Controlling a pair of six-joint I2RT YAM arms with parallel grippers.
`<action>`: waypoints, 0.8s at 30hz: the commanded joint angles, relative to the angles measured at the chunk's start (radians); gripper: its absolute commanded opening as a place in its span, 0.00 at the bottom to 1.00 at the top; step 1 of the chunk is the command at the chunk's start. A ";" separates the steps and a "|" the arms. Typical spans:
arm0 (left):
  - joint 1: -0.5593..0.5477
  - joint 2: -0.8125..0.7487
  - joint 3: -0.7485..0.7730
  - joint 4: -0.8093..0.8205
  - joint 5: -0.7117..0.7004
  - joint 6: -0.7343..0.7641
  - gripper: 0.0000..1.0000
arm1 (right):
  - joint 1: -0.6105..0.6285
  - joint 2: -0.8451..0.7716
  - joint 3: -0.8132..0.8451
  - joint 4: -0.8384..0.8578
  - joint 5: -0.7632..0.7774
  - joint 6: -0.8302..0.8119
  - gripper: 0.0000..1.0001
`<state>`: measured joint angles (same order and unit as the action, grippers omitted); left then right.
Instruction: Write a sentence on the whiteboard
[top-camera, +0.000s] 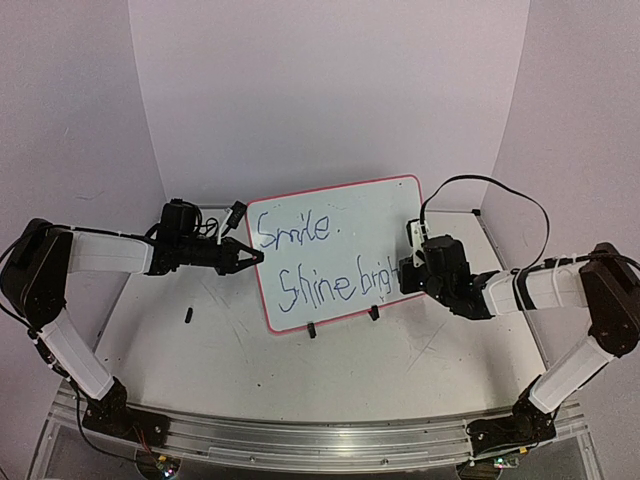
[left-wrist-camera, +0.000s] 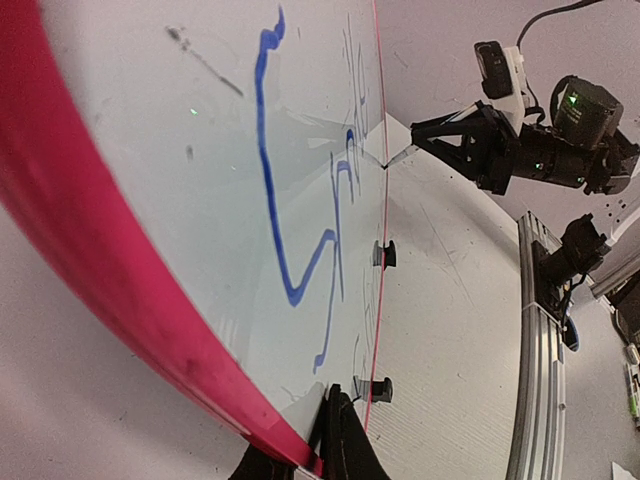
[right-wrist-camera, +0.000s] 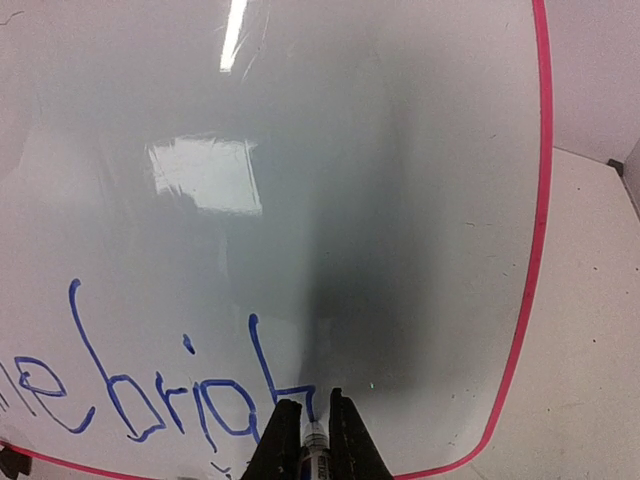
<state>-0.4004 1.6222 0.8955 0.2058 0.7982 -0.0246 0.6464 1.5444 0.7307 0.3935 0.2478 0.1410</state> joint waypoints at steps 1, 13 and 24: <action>-0.013 0.052 -0.028 -0.142 -0.242 0.142 0.00 | 0.000 -0.001 -0.017 0.003 0.008 0.023 0.00; -0.013 0.053 -0.025 -0.142 -0.247 0.143 0.00 | -0.033 -0.170 0.019 -0.027 -0.018 0.003 0.00; -0.014 0.047 -0.028 -0.143 -0.253 0.148 0.00 | -0.048 -0.043 0.119 0.012 -0.019 -0.050 0.00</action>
<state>-0.4004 1.6218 0.8955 0.2050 0.7975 -0.0235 0.6048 1.4750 0.7975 0.3660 0.2230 0.1131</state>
